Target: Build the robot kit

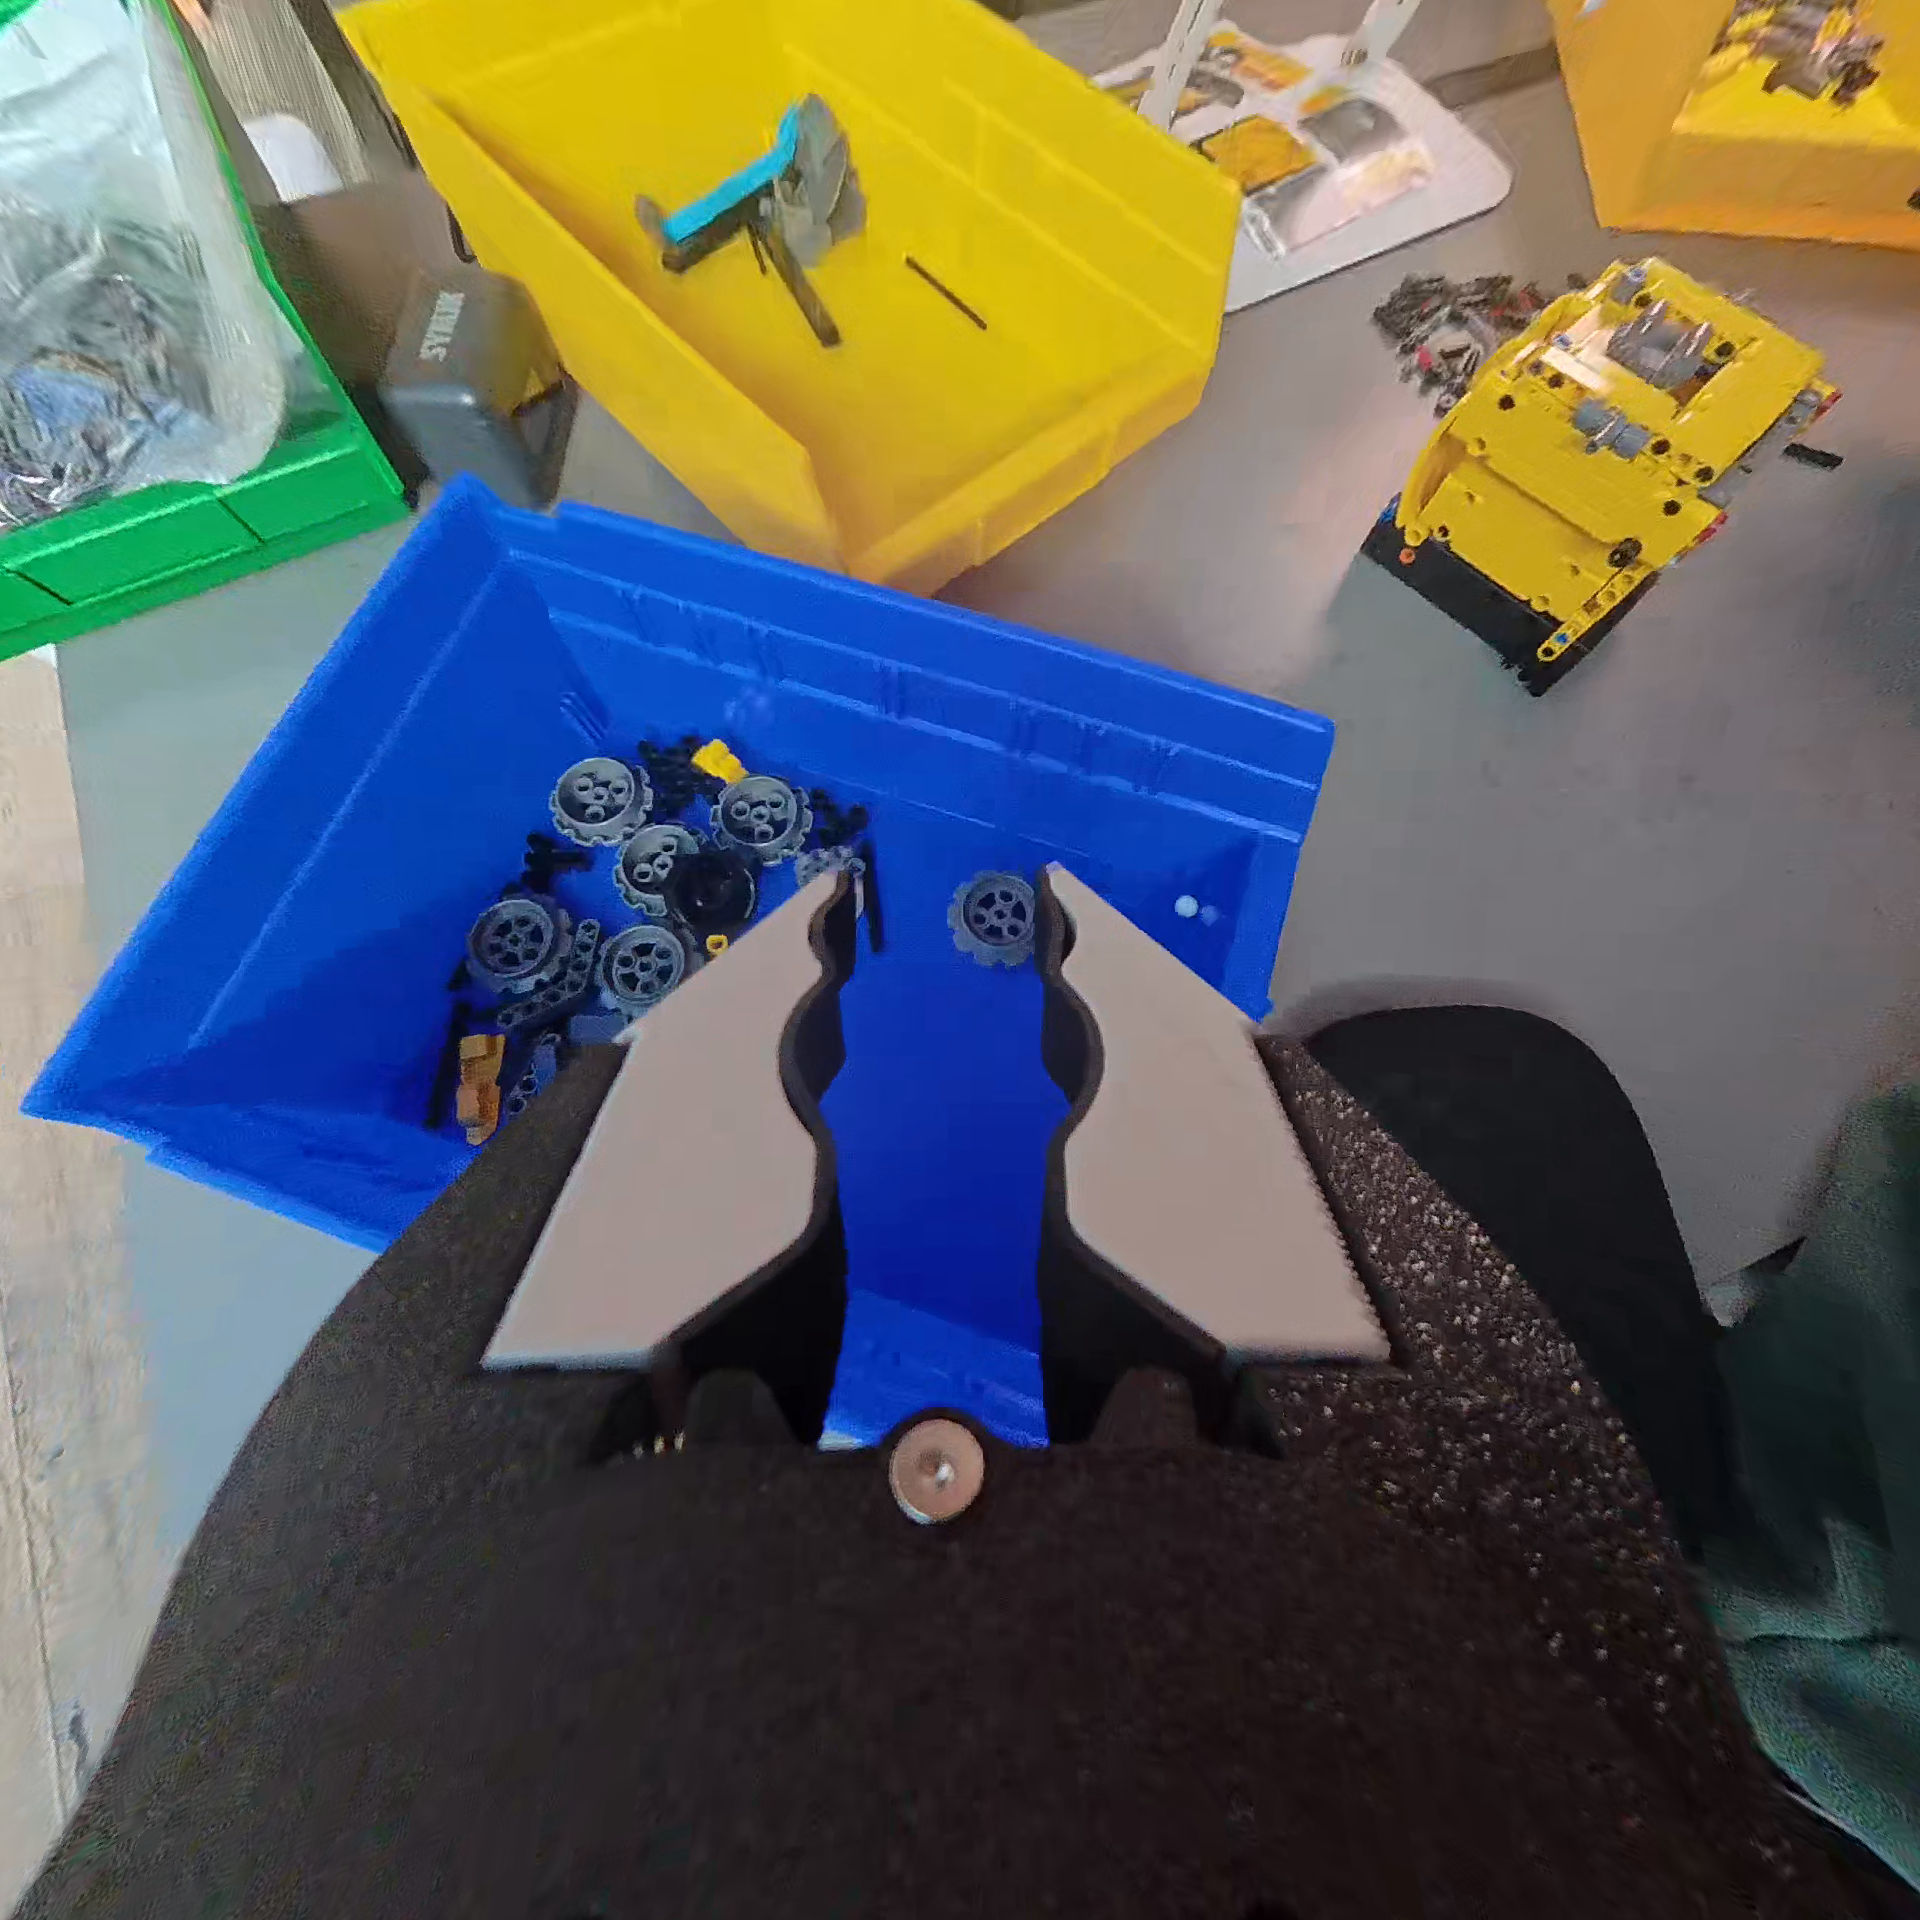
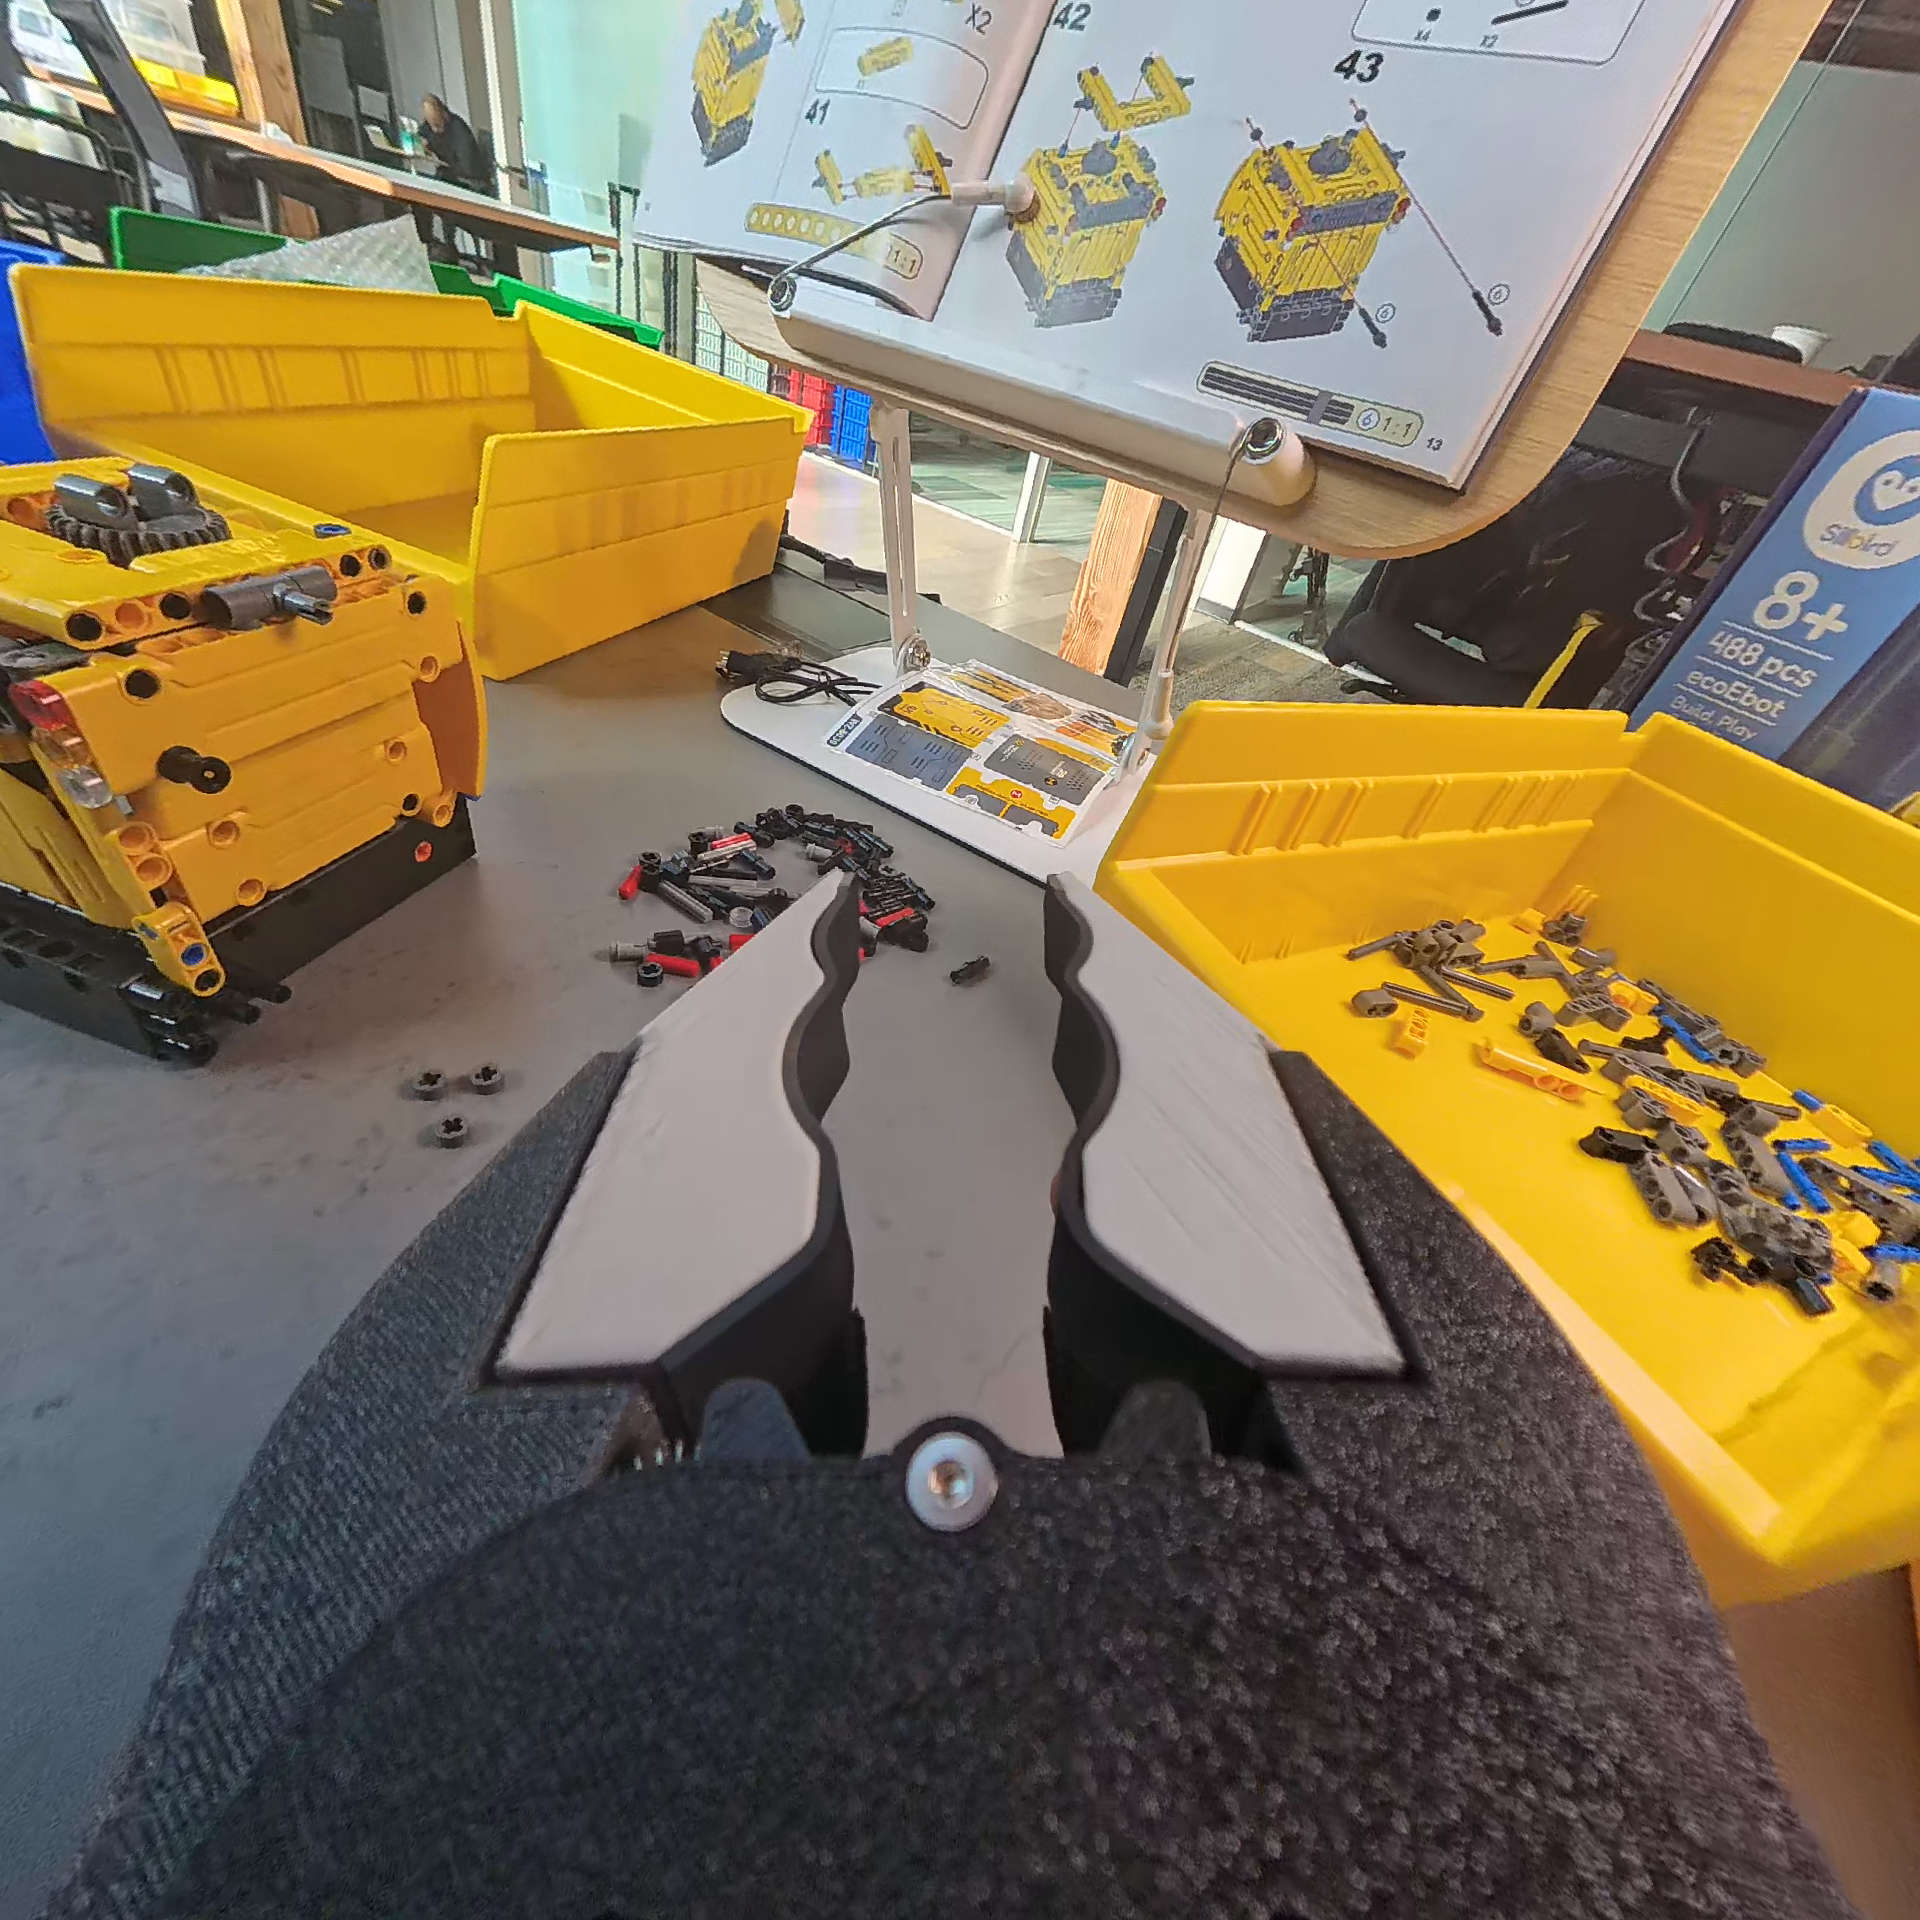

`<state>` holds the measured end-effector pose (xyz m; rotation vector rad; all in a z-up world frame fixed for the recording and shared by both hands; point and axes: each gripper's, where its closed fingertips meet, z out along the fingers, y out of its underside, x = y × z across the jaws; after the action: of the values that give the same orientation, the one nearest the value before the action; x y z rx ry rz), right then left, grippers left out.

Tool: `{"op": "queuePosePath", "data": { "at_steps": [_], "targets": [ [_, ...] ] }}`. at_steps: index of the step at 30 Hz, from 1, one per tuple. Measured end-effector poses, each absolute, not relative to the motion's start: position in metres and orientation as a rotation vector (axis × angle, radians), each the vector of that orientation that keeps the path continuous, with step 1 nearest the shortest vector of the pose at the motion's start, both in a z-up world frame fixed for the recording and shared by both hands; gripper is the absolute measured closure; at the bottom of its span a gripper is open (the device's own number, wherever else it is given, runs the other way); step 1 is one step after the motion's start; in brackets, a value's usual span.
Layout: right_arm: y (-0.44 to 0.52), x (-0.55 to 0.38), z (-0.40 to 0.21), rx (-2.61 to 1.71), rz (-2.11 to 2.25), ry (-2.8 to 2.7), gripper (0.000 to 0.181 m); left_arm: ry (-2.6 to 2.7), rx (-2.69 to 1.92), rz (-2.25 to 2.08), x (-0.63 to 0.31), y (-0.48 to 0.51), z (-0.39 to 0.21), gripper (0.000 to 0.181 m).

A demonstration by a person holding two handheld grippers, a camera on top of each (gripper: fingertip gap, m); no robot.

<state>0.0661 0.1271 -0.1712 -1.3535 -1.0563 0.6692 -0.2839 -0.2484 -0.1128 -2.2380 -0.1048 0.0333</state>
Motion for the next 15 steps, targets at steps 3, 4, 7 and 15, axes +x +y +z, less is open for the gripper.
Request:
{"op": "queuePosePath", "data": {
  "at_steps": [3, 4, 7, 15],
  "targets": [
    [0.126, 0.065, -0.171, -1.352, 0.669, -1.058, 0.146, -0.055, -2.467, -0.011, -0.304, -0.235, -0.15, 0.152],
    [0.125, 0.065, -0.171, -1.351, 0.666, -1.058, 0.146, -0.017, -2.557, -0.066, -0.301, -0.23, -0.169, 0.16],
    [0.126, 0.068, -0.171, -1.354, 0.657, -1.052, 0.146, 0.111, -2.809, -0.116, -0.297, -0.227, -0.223, 0.181],
    [0.132, 0.071, -0.173, -1.374, 0.661, -1.04, 0.146, 0.059, -2.964, -0.073, -0.311, -0.217, -0.265, 0.171]
  ]
}}
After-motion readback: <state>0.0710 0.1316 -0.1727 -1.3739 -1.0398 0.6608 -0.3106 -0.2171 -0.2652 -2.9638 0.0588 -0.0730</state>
